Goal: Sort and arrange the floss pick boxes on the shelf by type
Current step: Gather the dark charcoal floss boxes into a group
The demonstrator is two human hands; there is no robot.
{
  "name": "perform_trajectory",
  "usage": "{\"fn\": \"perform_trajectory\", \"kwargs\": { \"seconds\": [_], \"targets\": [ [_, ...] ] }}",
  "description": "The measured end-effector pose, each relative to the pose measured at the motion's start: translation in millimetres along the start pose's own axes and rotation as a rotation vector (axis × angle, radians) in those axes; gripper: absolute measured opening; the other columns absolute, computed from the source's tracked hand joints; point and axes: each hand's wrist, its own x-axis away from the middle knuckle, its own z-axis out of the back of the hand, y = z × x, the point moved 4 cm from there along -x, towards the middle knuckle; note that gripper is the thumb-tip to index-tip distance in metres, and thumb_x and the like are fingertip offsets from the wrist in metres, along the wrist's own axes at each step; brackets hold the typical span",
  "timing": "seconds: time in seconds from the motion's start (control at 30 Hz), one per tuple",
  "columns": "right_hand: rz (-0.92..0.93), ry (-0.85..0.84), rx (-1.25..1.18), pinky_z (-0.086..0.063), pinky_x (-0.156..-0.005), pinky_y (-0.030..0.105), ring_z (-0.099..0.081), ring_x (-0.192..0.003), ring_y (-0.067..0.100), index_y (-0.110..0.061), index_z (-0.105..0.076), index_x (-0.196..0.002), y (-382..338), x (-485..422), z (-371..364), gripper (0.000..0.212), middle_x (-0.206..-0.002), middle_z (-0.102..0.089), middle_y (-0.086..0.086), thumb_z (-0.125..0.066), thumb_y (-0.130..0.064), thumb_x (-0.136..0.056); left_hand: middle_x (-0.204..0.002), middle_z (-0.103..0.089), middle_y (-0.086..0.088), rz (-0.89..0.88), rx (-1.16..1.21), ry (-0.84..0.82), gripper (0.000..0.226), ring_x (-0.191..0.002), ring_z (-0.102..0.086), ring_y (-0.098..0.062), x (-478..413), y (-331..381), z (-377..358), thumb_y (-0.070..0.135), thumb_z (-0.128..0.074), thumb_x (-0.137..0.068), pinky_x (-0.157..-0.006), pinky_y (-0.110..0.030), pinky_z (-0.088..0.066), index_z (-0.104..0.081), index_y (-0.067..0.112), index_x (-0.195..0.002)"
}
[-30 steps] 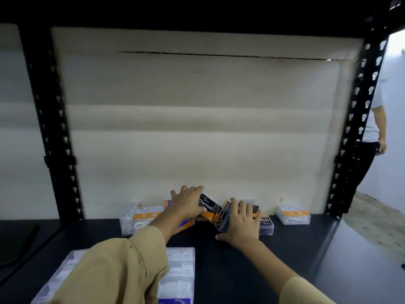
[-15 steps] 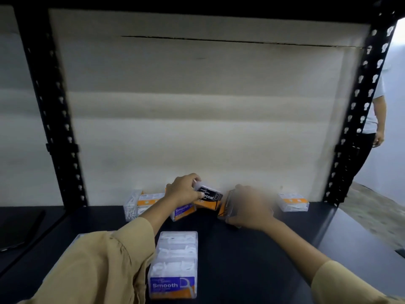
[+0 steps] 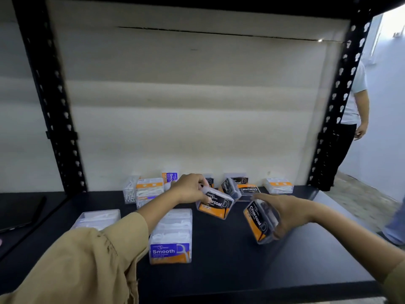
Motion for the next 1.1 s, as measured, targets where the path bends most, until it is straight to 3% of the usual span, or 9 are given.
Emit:
{"fn": "perform_trajectory", "kwargs": {
  "seconds": [0.13,0.2,0.27,0.37,0.47,0.57,0.67,0.8,1.1],
  "targets": [
    [-0.022,-0.160,0.100,-0.037,-0.086,0.027,-0.049,-0.091,0.009,-0.041,-0.011,-0.144,1,15,3,0.102,-0.115,-0.052,-0.012,-0.075,-0.017,-0.069,-0.089,-0.059,0.008,-0.057,-0.053,-0.108,0.039,-0.087,-0.057,-0.012,8,17,-19,0.030,-0.079,-0.069,-0.075,-0.026,-0.045,-0.062,0.023,-0.104],
    [-0.032,-0.195,0.200,-0.034,-0.100,0.042,-0.048,-0.113,0.019,-0.047,-0.005,-0.143,0,17,1,0.103,-0.133,-0.047,-0.002,-0.071,-0.010,-0.073,-0.089,-0.062,0.009,-0.068,-0.079,-0.155,0.036,-0.092,-0.061,-0.015,10,22,-27,0.031,-0.079,-0.068,-0.087,-0.035,-0.049,-0.059,0.027,-0.097],
    [-0.041,-0.224,0.313,-0.018,-0.109,0.059,-0.034,-0.133,0.029,-0.054,0.001,-0.140,0,18,-3,0.103,-0.141,-0.038,0.006,-0.065,-0.006,-0.077,-0.092,-0.063,0.009,-0.087,-0.131,-0.185,0.035,-0.095,-0.061,-0.016,12,26,-31,0.033,-0.079,-0.068,-0.090,-0.039,-0.048,-0.055,0.029,-0.094],
    [-0.035,-0.281,0.356,-0.006,-0.112,0.062,-0.017,-0.142,0.032,-0.057,0.003,-0.139,0,17,-9,0.100,-0.149,-0.024,0.012,-0.049,0.005,-0.081,-0.098,-0.060,0.008,-0.139,-0.252,-0.230,0.039,-0.096,-0.058,-0.013,18,34,-31,0.034,-0.076,-0.072,-0.082,-0.033,-0.045,-0.055,0.027,-0.104],
    [-0.012,-0.327,0.301,-0.016,-0.112,0.056,-0.017,-0.142,0.031,-0.055,0.008,-0.140,0,17,-11,0.101,-0.151,-0.020,0.008,-0.057,-0.005,-0.081,-0.099,-0.054,0.010,-0.167,-0.364,-0.294,0.050,-0.101,-0.054,-0.015,24,39,-33,0.038,-0.073,-0.076,-0.090,-0.038,-0.043,-0.053,0.027,-0.120],
    [-0.024,-0.310,0.074,-0.022,-0.113,0.038,-0.019,-0.143,0.023,-0.038,0.005,-0.147,0,17,-10,0.101,-0.156,-0.019,-0.001,-0.069,-0.026,-0.079,-0.116,-0.059,0.006,-0.189,-0.419,-0.314,0.056,-0.107,-0.055,-0.016,25,42,-34,0.044,-0.070,-0.077,-0.095,-0.042,-0.044,-0.050,0.029,-0.127],
    [-0.082,-0.108,0.115,-0.014,-0.115,0.047,-0.032,-0.139,0.021,-0.027,-0.017,-0.147,3,8,-11,0.088,-0.150,-0.035,-0.003,-0.066,-0.049,-0.078,-0.122,-0.060,0.005,-0.231,-0.457,-0.303,0.057,-0.110,-0.055,-0.017,26,48,-38,0.047,-0.067,-0.079,-0.093,-0.038,-0.043,-0.049,0.027,-0.129],
    [-0.062,0.016,0.220,-0.015,-0.112,0.048,-0.043,-0.127,0.018,-0.025,-0.046,-0.131,5,0,-14,0.051,-0.132,-0.053,-0.004,-0.063,-0.035,-0.084,-0.120,-0.062,0.003,-0.270,-0.491,-0.289,0.048,-0.109,-0.056,-0.017,28,58,-43,0.042,-0.067,-0.080,-0.091,-0.039,-0.045,-0.055,0.024,-0.123],
    [0.030,-0.008,0.178,-0.020,-0.109,0.046,-0.048,-0.118,0.015,-0.031,-0.052,-0.124,12,12,-16,0.047,-0.125,-0.057,-0.007,-0.067,-0.024,-0.081,-0.111,-0.067,0.005,-0.332,-0.420,-0.340,0.045,-0.101,-0.061,-0.013,47,65,-50,0.041,-0.072,-0.076,-0.085,-0.035,-0.050,-0.060,0.024,-0.116]
  ]
}}
